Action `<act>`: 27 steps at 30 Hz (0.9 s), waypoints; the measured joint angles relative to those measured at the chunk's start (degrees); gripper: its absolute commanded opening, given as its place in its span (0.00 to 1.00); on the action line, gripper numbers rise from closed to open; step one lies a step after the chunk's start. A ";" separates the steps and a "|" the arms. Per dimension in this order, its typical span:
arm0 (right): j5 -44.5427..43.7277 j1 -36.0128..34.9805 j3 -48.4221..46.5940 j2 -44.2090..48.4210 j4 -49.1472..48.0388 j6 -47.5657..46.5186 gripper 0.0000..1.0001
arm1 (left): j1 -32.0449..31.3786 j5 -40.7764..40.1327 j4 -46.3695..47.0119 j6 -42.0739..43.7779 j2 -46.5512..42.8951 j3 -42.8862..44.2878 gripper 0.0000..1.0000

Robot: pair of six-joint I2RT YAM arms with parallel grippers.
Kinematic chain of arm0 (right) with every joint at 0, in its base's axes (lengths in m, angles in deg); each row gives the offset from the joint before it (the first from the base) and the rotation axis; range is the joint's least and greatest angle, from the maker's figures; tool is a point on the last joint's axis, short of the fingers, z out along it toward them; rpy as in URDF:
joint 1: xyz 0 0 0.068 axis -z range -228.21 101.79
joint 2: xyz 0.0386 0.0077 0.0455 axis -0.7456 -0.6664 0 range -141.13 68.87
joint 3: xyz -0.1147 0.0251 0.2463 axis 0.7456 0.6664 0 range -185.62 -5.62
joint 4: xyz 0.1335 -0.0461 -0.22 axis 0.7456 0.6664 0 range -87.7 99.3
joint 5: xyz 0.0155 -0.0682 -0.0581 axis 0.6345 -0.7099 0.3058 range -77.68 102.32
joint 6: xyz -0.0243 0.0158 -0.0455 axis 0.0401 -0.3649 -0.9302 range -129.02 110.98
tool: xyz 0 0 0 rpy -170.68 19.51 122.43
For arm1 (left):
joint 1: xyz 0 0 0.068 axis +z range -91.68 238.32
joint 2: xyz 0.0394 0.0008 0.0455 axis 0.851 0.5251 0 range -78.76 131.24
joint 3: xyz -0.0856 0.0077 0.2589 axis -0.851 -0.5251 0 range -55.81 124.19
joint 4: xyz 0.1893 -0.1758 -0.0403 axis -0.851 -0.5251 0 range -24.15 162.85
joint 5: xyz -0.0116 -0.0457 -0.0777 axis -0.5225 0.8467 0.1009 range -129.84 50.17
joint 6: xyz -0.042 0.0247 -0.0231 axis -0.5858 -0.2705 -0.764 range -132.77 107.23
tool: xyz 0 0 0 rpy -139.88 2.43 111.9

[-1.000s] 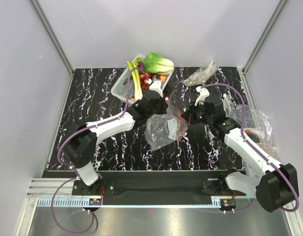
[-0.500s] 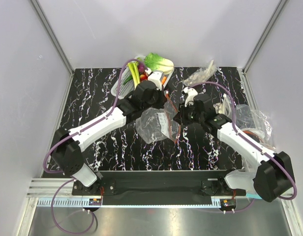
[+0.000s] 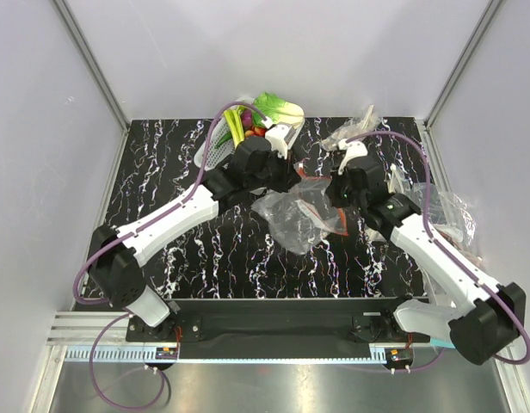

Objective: Place the food in the zip-top bag and seal the zipper
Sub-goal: Open the zipper of the food storage bag.

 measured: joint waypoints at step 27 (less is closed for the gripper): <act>-23.19 -6.67 -2.73 0.61 5.49 4.02 0.00 | -4.57 4.55 26.27 -13.49 1.09 -16.81 0.79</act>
